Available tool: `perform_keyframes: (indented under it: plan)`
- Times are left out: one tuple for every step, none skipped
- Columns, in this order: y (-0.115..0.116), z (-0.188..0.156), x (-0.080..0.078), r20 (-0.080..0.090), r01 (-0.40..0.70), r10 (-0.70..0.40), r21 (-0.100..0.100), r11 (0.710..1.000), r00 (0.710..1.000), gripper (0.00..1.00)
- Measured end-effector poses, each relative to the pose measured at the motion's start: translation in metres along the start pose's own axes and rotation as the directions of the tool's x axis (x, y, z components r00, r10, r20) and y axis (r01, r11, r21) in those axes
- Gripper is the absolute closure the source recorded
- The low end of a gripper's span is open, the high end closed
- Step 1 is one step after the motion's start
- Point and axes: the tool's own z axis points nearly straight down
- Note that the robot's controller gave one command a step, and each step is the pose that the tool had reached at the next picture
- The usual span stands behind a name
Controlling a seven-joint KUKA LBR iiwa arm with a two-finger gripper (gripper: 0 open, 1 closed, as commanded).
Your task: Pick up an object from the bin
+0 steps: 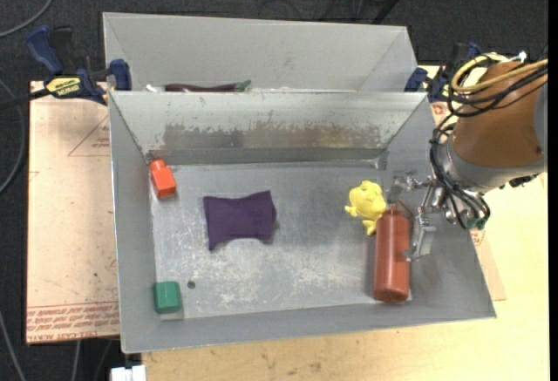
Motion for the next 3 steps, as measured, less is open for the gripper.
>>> perform_keyframes:
  plan:
    - [0.002, 0.028, 0.002, 0.003, 0.231, -0.231, 0.0, 0.973, 0.973, 0.0]
    - [0.008, 0.033, 0.005, -0.001, 0.414, -0.414, -0.002, 0.91, 0.91, 0.0]
    - [0.015, 0.025, 0.008, 0.005, 0.587, -0.587, 0.003, 0.809, 0.809, 0.0]
